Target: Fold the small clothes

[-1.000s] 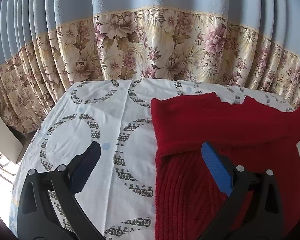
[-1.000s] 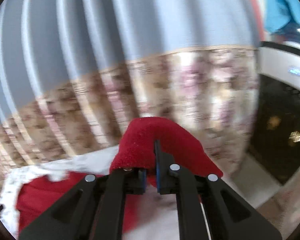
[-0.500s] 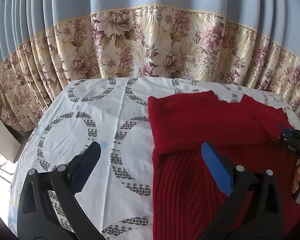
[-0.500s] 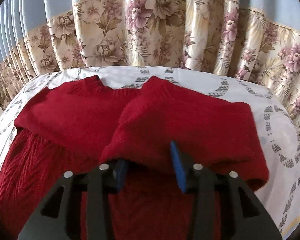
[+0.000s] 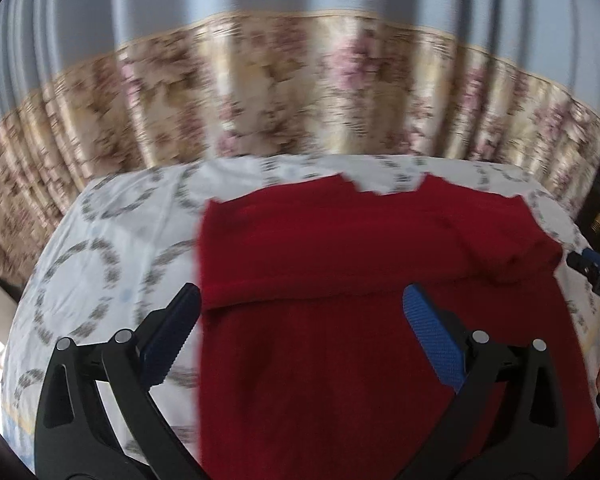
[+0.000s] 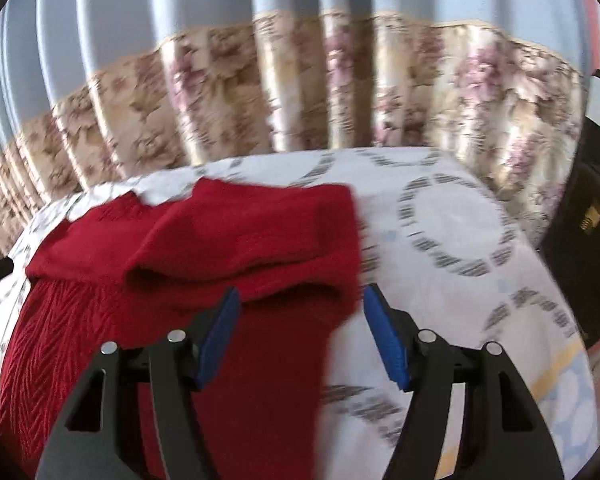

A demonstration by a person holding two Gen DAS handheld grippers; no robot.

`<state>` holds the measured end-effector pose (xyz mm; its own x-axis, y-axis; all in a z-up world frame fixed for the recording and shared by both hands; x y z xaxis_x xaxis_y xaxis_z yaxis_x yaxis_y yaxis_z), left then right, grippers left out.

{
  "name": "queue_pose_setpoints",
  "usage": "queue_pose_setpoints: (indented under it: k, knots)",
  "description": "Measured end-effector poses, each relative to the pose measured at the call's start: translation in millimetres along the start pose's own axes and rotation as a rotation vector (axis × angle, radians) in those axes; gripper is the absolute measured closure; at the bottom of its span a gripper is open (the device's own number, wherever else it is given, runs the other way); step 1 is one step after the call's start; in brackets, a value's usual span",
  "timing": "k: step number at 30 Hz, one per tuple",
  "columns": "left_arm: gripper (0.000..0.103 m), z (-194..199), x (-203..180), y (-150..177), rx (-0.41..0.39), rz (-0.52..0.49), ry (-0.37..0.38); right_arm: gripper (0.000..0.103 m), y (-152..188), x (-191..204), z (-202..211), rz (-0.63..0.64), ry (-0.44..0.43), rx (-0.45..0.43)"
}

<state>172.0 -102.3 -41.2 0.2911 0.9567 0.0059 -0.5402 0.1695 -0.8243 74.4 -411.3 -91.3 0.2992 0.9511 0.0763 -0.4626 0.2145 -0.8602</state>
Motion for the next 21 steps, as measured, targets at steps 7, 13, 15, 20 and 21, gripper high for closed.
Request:
queue_pose_setpoints:
  k: [7,13,15,20,21]
  knots:
    - [0.003,-26.3,-82.6,-12.4,0.039,0.008,0.015,0.038,-28.2,-39.1,-0.6,0.026,0.059,-0.047]
    - [0.003,-44.3,-173.0,-29.5,0.030,0.037,0.038,0.038,-49.7,-84.6,-15.7,0.040,0.091,-0.050]
    - [0.003,-55.6,-206.6,-31.6,0.022,-0.031,0.020,0.038,-53.3,-96.4,-17.0,0.036,0.111,-0.058]
    - [0.003,-92.5,-259.5,-24.0,0.047,-0.165,-0.045,0.037,-50.7,-121.7,-18.5,-0.002,0.122,-0.050]
    - [0.003,-99.7,-264.6,-21.9,0.061,-0.164,-0.034,0.037,-48.9,-124.8,-18.2,-0.007,0.121,-0.049]
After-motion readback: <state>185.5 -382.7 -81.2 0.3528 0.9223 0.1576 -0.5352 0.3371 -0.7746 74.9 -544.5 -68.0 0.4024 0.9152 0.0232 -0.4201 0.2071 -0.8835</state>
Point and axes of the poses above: each gripper's, at about its wrist camera, not at the fingertips, and z roughly against the way its jaws point, x to its left, y to its underside, the point moved 4 cm from there along -z, roughly the way its jaws point, and after that the axes turned 8 degrees about -x, right-handed, at the moved point
